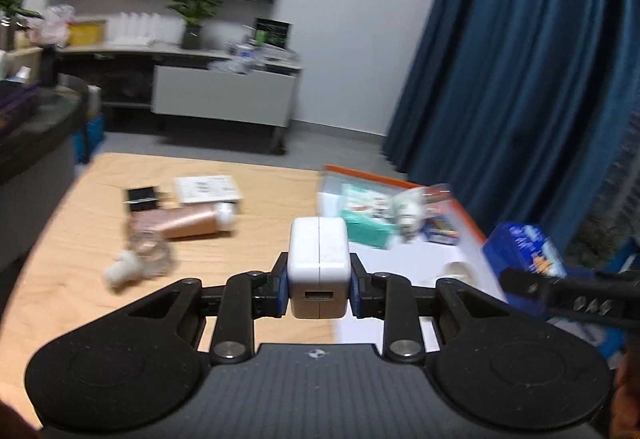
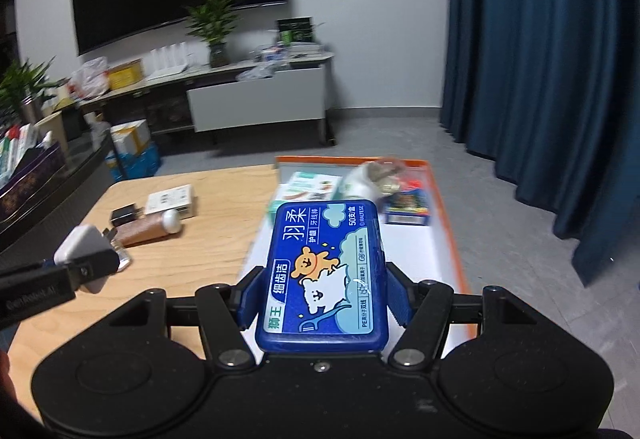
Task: Organize rigid objects
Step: 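Lift and carry the charger with the left tool while the right tool carries the blue box toward the tray, then hold the charger above the tray with the left tool while the right tool holds the blue box beside it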
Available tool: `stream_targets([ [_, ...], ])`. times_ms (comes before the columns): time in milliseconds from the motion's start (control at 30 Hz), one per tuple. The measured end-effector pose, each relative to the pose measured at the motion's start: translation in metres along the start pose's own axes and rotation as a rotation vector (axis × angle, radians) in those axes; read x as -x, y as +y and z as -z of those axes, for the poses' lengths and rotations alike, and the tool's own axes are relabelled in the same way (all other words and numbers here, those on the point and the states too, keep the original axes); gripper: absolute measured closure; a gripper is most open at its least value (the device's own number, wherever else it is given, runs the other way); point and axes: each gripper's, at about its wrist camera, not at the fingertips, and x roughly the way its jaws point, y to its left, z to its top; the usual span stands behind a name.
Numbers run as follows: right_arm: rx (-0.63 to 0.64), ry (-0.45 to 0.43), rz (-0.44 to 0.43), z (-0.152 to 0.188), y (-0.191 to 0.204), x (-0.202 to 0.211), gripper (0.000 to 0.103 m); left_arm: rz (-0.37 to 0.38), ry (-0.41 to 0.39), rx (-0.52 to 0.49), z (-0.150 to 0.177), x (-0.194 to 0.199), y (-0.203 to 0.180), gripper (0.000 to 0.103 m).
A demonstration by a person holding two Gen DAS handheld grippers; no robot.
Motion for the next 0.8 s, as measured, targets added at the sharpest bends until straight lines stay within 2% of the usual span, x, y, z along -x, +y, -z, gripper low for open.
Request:
stream_targets([
  [300,-0.081,-0.027,0.084,0.008,-0.045,0.015,0.029,0.099,0.008,-0.11,-0.007,-0.02,-0.054,0.074],
  [533,-0.109,-0.027,0.083,0.011,-0.057,0.014,0.029,0.115,0.024,-0.136,-0.004,-0.03,-0.064,0.074],
  [800,-0.104,-0.013,0.068,0.011,-0.06,0.007,0.029,0.09,0.054,-0.114,-0.005,-0.038,-0.059,0.074],
])
